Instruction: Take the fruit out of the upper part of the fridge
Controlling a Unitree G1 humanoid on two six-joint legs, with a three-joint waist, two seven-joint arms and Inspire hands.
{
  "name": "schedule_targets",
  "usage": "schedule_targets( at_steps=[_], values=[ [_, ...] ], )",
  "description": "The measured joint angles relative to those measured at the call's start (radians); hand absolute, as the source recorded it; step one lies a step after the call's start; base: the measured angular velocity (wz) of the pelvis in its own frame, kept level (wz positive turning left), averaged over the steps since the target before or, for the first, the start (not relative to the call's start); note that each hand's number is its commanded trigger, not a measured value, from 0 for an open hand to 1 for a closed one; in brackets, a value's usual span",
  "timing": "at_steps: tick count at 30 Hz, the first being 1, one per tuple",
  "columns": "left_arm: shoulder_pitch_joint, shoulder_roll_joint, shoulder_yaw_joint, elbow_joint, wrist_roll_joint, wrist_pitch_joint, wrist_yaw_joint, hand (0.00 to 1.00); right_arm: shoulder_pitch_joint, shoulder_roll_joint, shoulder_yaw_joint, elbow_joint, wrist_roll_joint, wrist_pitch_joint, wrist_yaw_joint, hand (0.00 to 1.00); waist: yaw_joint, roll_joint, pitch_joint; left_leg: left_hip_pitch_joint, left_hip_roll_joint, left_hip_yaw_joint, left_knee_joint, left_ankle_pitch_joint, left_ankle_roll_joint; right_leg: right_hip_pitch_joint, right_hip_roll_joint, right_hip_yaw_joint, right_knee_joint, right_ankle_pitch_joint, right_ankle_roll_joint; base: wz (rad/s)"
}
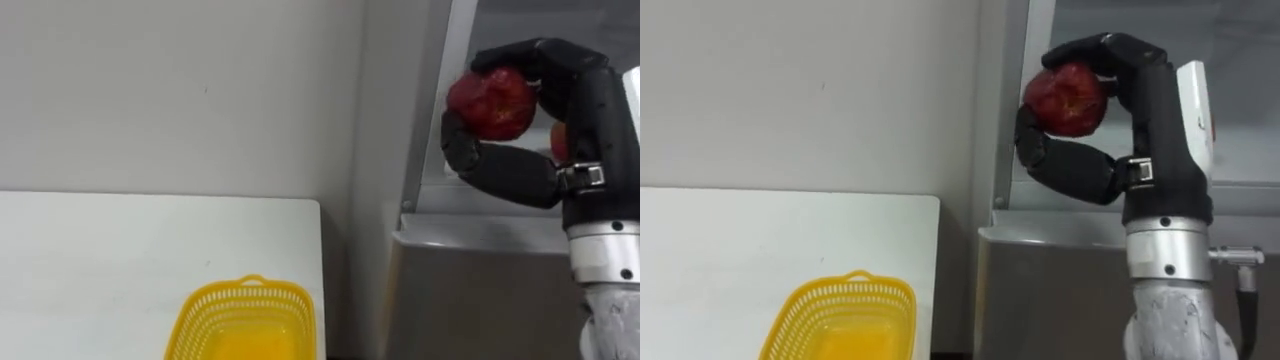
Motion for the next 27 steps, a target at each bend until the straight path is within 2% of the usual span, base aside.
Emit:
schedule_targets(
  at_steps=[5, 7, 9, 16, 20, 24, 27],
  values=[
    [-0.002, 0.002, -0.009, 0.030, 0.000, -0.024, -0.018, 0.00, -0.001, 0.006, 0.060, -0.063, -0.119, -0.057, -0.005, 1.00, 0.007, -0.008, -0.0016, 0.002, 0.001, 0.008, 0.002, 0.000, 0.000, 0.002, 0.002, 0.010, 0.000, 0.000, 0.000, -0.05],
    [-0.009, 0.005, -0.025, 0.040, -0.001, -0.035, -0.019, 0.00, -0.001, 0.006, 0.081, -0.079, -0.154, -0.071, -0.003, 1.00, 0.006, -0.016, 0.0016, 0.000, 0.001, 0.008, 0.003, 0.000, 0.000, 0.001, 0.002, 0.010, 0.001, 0.000, 0.000, 0.00],
    [-0.025, 0.006, -0.039, 0.048, -0.002, -0.037, -0.021, 0.00, -0.003, 0.007, 0.105, -0.083, -0.188, -0.096, -0.002, 1.00, 0.021, -0.024, 0.0052, -0.001, 0.002, 0.011, 0.001, 0.000, 0.000, -0.001, 0.002, 0.012, 0.002, 0.000, 0.000, 0.00],
    [-0.048, 0.007, -0.054, 0.047, 0.000, -0.053, -0.028, 0.00, -0.003, 0.008, 0.198, -0.083, -0.259, -0.108, 0.039, 1.00, 0.055, -0.027, 0.0057, -0.001, 0.002, 0.010, -0.004, 0.000, 0.000, -0.001, 0.002, 0.008, 0.003, 0.001, -0.001, 0.00],
    [-0.049, 0.020, -0.062, 0.047, 0.001, -0.053, -0.045, 0.00, -0.008, 0.009, 0.236, -0.082, -0.310, -0.107, 0.078, 1.00, 0.062, -0.040, 0.0084, -0.002, 0.001, -0.002, -0.006, 0.000, 0.000, 0.002, 0.001, -0.010, 0.004, 0.001, -0.001, 0.08],
    [-0.054, 0.024, -0.063, 0.047, 0.003, -0.054, -0.048, 0.00, -0.009, 0.012, 0.244, -0.076, -0.337, -0.108, 0.111, 1.00, 0.093, -0.059, 0.0147, -0.003, 0.001, -0.004, -0.005, 0.000, 0.000, 0.002, 0.000, -0.013, 0.003, 0.001, -0.001, 0.00],
    [-0.057, 0.029, -0.063, 0.047, 0.006, -0.054, -0.060, 0.00, -0.017, 0.011, 0.250, -0.036, -0.360, -0.107, 0.121, 1.00, 0.105, -0.068, 0.0117, -0.009, -0.001, -0.014, -0.002, 0.000, 0.000, 0.003, -0.004, -0.030, 0.002, 0.001, -0.001, 0.10]
  ],
)
